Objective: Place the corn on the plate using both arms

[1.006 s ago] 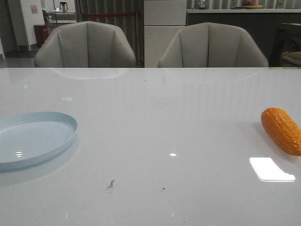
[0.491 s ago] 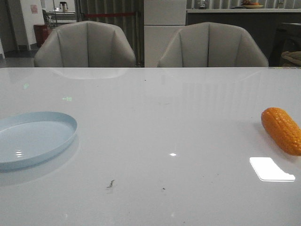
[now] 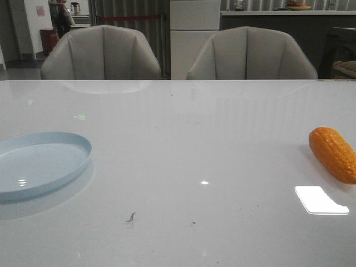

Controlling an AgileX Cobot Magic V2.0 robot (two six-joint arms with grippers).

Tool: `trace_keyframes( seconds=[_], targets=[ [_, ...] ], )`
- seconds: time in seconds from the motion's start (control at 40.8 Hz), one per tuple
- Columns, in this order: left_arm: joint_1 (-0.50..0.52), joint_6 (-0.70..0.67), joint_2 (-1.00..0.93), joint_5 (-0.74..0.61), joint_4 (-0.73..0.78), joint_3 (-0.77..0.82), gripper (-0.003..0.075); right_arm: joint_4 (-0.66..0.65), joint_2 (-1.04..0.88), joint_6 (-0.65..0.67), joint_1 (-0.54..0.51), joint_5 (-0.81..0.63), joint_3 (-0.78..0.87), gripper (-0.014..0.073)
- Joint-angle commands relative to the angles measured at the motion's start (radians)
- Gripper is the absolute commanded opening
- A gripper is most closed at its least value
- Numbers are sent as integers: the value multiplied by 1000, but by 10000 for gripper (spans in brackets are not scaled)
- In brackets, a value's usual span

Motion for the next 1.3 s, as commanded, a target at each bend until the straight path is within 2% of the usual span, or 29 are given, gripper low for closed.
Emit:
trace_keyframes(
  seconds=[0.0, 0.442, 0.711, 0.785, 0.834, 0.932, 1.03, 1.153, 1.276],
  targets=[
    [-8, -4, 117, -80, 14, -90, 94, 2, 130, -7, 0, -122, -47, 59],
    [-8, -4, 549, -76, 12, -121, 94, 2, 521, -7, 0, -106, -44, 59],
    [-8, -4, 733, -68, 2, -121, 122, 2, 637, -7, 0, -90, -44, 70],
    [-8, -4, 751, -70, -47, -121, 162, 2, 643, -7, 0, -89, -44, 123],
    [-8, -4, 760, -72, -87, -121, 209, 2, 646, -7, 0, -89, -44, 188],
    [-8, -4, 771, -72, -109, -121, 323, 2, 648, -7, 0, -88, -44, 376],
    [-8, -4, 771, -72, -117, -121, 440, 2, 648, -7, 0, -88, -44, 505],
    [-6, -4, 776, -56, -164, -133, 460, 2, 648, -7, 0, -83, -44, 519],
    [20, -4, 821, 68, -199, -203, 460, 2, 648, -7, 0, -78, -44, 519]
  ],
)
